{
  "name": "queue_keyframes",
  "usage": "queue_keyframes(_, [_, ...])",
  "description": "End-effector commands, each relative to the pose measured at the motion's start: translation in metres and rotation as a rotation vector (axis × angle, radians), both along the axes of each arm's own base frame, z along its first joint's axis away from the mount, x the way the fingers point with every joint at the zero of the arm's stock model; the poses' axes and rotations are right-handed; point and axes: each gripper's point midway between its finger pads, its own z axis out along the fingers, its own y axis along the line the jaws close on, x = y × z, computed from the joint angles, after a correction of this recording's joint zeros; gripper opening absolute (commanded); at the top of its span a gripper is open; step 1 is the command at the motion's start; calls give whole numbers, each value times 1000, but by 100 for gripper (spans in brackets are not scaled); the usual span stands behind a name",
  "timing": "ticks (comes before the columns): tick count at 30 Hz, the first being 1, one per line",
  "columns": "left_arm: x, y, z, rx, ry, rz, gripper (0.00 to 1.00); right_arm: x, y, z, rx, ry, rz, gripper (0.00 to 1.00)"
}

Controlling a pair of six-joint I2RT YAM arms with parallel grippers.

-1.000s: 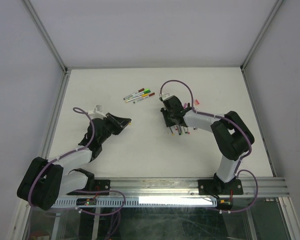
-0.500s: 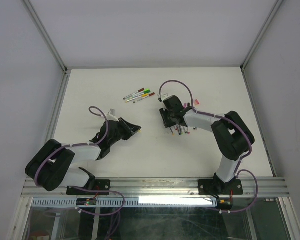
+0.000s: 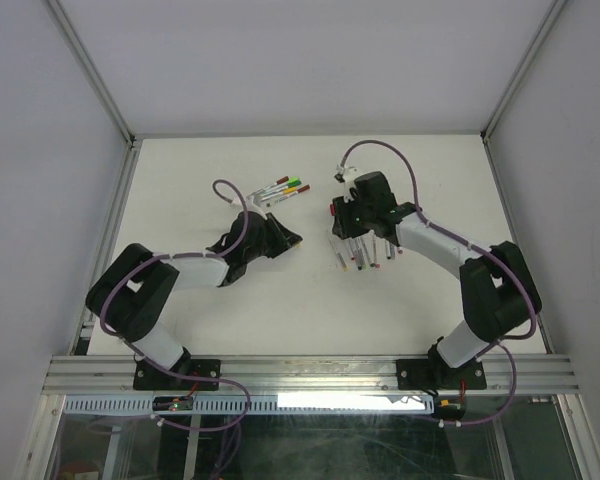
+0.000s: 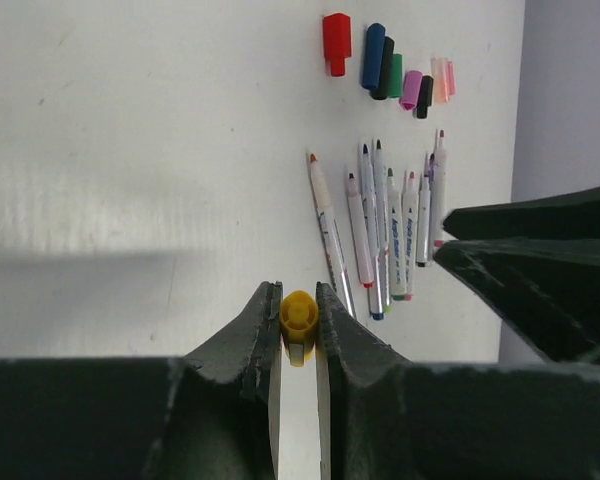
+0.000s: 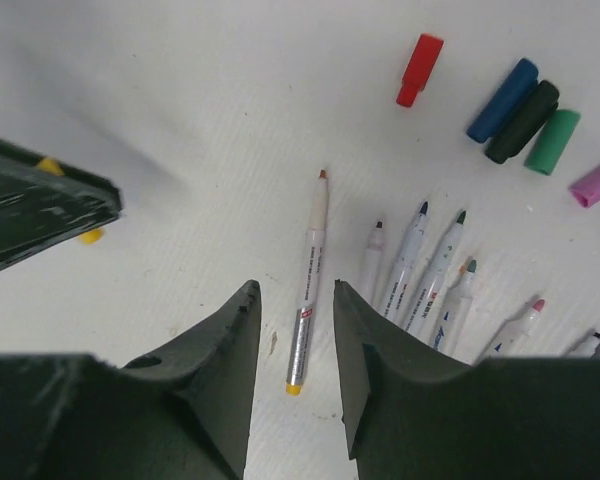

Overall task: Open the pen caps
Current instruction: Place the pen at the center of the board, then place the pen cap at the center of the board.

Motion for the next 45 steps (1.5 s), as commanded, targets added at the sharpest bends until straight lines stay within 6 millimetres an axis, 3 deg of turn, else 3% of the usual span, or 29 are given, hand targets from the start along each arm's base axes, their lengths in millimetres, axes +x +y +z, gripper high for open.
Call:
queue_keyframes(1, [21, -19, -1, 165, -48, -106, 0, 6, -1, 59, 158, -81, 82, 37])
queue_keyframes(10, [79, -41, -35, 446, 52, -144, 0, 3, -32, 84, 305, -42, 160, 36])
queue_keyframes(16, [111, -62, -34, 456, 66, -130, 6, 6, -37, 86, 307, -50, 148, 36])
queue_keyframes(25, [122, -77, -45, 458, 96, -171, 20, 8, -39, 83, 313, -40, 134, 36])
queue_keyframes(28, [120, -79, -42, 453, 94, -180, 30, 8, -39, 83, 313, -38, 134, 36])
queue_keyframes(31, [121, -81, -33, 443, 79, -186, 38, 8, -39, 82, 314, -35, 135, 36])
queue_keyframes(35, [124, -83, -11, 429, 34, -189, 39, 8, -39, 83, 315, -37, 136, 36])
queue_keyframes(41, [129, -73, 47, 443, -134, -178, 40, 7, -39, 85, 321, -38, 141, 36])
queue_keyframes(45, [129, -55, 84, 503, -305, -179, 43, 6, -39, 87, 327, -42, 147, 36])
